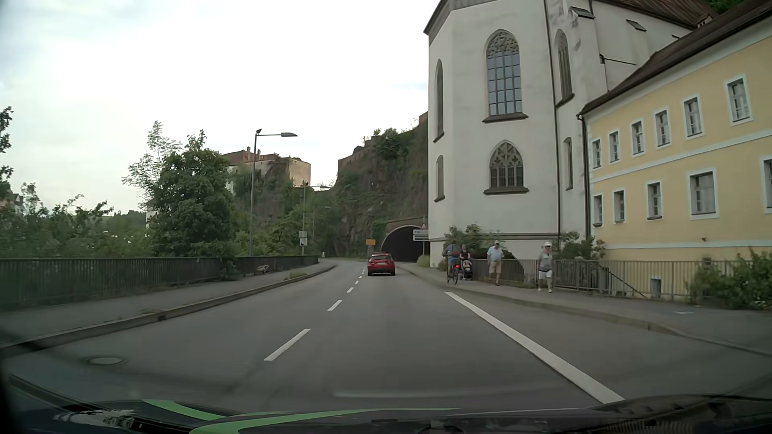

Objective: Follow the waypoints while adhering to traffic rules and regulations

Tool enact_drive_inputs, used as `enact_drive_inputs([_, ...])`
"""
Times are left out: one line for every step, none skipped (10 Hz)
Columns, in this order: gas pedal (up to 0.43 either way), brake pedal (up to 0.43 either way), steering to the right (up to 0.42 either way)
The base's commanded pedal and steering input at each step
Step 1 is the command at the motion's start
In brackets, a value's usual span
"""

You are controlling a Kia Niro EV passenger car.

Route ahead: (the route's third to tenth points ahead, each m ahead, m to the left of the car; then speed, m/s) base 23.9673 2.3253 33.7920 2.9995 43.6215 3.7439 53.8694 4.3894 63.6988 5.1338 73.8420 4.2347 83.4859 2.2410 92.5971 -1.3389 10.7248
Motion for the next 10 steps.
enact_drive_inputs([0.0, 0.0, -0.021])
enact_drive_inputs([0.0, 0.0, -0.021])
enact_drive_inputs([0.0, 0.0, -0.021])
enact_drive_inputs([0.039, 0.0, -0.02])
enact_drive_inputs([0.11, 0.0, -0.019])
enact_drive_inputs([0.118, 0.0, -0.017])
enact_drive_inputs([0.118, 0.0, -0.017])
enact_drive_inputs([0.118, 0.0, -0.016])
enact_drive_inputs([0.118, 0.0, -0.016])
enact_drive_inputs([0.118, 0.0, -0.016])
